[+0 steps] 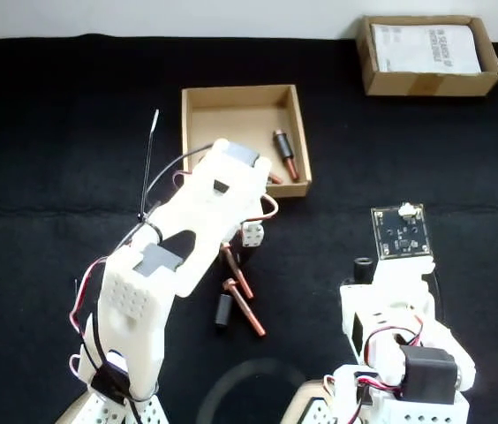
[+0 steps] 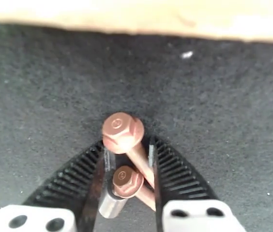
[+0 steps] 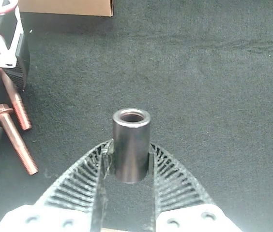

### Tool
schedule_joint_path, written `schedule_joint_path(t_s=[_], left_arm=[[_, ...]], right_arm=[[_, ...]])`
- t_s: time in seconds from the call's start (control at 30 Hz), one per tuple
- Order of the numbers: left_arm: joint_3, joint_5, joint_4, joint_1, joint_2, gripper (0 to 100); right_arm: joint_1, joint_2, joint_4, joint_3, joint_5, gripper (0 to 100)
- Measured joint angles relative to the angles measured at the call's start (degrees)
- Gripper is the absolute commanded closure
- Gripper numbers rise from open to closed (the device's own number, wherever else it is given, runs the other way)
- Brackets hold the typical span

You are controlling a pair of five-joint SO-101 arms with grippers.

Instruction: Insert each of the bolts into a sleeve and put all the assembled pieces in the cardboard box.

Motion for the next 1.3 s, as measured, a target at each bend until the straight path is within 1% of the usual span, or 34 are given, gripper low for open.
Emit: schedule_joint_path(t_s=[0.03, 0.07, 0.27, 0.33, 0.47, 0.57, 0.7, 1.03, 1.13, 1.3], left_arm=[[-0.3, 0.0, 0.0, 0.0, 0.0, 100], [-0.7, 0.2, 0.0, 0.1, 0.1, 98], [-4.0, -0.1, 0.0, -0.4, 0.6, 99], [-6.1, -0.4, 0.1, -0.4, 0.6, 99], [-12.2, -3.7, 2.5, -0.2, 0.6, 99], [-18.6, -5.5, 5.1, -0.3, 0.6, 99], [-29.1, -7.8, 7.6, -0.3, 0.6, 99], [-56.2, -12.1, 10.9, -0.3, 0.6, 99], [-61.1, -13.7, 11.0, -0.3, 0.0, 99], [-62.6, -15.7, 11.0, 0.6, -5.8, 99]], right_arm=[[0.0, 0.0, 0.0, 0.0, 0.0, 99.1], [0.0, 0.0, 0.0, 0.0, 0.0, 99.1], [0.0, 0.0, -1.2, 0.0, 0.0, 99.1], [0.0, 0.0, -2.7, 0.1, 0.0, 99.1], [0.0, -0.3, -8.0, 1.2, 0.0, 99.1], [-0.1, -0.1, -14.8, 5.2, -0.6, 99.1], [-0.3, 0.0, -25.9, 12.0, -5.1, 99.1], [-12.2, -0.1, -48.4, 27.3, -14.0, 99.1], [-14.6, -0.1, -54.2, 31.4, -14.9, 99.1], [-15.7, 0.0, -60.2, 34.1, -15.0, 99.1]])
